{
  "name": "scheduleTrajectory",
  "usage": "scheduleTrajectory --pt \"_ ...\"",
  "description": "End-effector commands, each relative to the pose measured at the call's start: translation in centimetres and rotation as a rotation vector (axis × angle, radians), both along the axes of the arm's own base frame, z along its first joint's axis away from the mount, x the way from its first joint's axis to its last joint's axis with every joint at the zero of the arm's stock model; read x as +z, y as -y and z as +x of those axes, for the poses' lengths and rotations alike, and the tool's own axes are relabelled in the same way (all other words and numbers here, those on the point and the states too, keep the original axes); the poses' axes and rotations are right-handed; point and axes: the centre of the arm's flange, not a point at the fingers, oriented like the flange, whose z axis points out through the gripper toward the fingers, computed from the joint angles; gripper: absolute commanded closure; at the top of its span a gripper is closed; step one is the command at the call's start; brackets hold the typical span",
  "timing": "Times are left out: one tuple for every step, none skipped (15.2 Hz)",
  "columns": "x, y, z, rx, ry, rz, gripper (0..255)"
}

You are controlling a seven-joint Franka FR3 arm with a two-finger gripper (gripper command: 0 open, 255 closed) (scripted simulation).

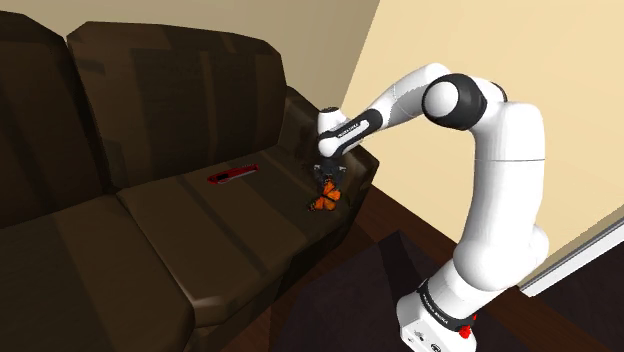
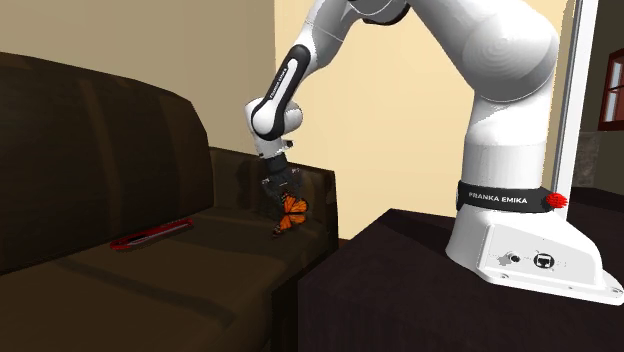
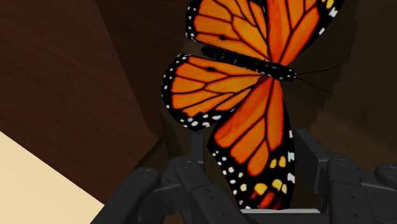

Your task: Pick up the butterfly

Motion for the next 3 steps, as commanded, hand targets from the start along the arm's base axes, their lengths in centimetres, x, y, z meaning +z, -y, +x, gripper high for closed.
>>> scheduleTrajectory --pt "1.14 0.01 -0.16 0.0 0.0 0.0 255" --pt "1.22 0.01 -0.17 0.0 0.0 0.0 255" --pt "1.22 0.01 -0.16 0.0 0.0 0.0 255"
